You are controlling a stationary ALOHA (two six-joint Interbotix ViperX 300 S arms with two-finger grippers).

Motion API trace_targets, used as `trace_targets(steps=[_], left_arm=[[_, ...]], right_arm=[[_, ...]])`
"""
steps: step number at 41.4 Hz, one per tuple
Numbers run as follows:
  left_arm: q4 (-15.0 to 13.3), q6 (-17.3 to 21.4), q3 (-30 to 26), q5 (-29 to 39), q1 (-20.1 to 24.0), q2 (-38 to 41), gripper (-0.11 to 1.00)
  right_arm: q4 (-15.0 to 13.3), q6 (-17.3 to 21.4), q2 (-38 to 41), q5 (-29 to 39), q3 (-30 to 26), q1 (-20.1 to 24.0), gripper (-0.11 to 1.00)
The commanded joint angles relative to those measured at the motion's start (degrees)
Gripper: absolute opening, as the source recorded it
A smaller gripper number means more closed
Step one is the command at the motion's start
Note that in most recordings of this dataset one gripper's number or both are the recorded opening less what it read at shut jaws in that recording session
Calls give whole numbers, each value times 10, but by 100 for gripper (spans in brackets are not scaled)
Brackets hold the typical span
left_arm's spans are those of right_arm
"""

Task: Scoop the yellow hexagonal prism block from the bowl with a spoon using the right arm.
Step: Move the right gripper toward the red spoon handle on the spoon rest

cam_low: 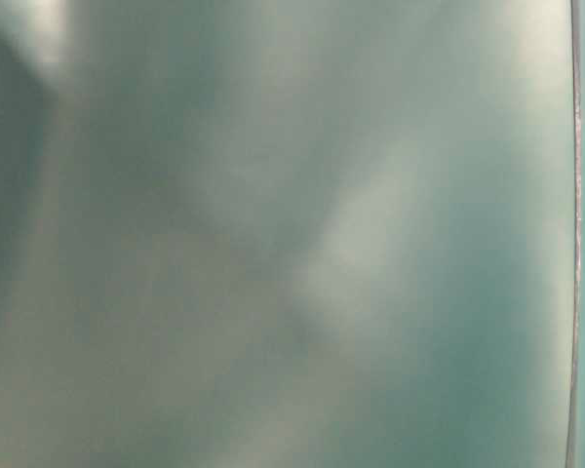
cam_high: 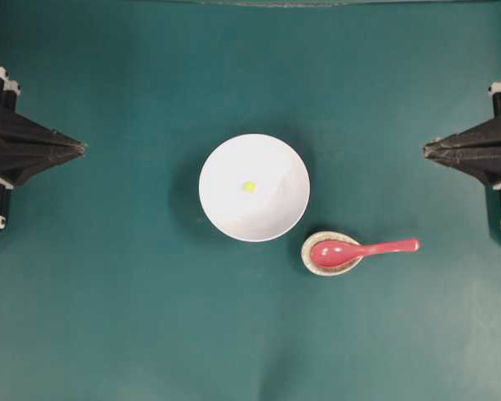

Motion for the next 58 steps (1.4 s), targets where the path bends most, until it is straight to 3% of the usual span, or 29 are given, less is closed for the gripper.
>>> trace_targets(steps=[1,17,20,28,32,44,58], left_arm=[[11,2,-8,29,-3,9,0],[11,2,-10,50,2,9,1],[11,2,-10,51,2,9,0],[11,2,-10,51,2,9,1],[11,2,-10,51,2,9,1],[11,2,-10,51,2,9,1],[11,2,-10,51,2,9,1]], right_arm=[[0,-2,8,-2,-3,-3,0],[2,6,83,-32,8,-3,2],[4,7,92,-31,10,0,10],[9,7,130,-25,11,18,51],[12,7,150,-25,11,33,59],[58,25,221,-64,42,70,59],[106,50,335,-243,93,110,59]])
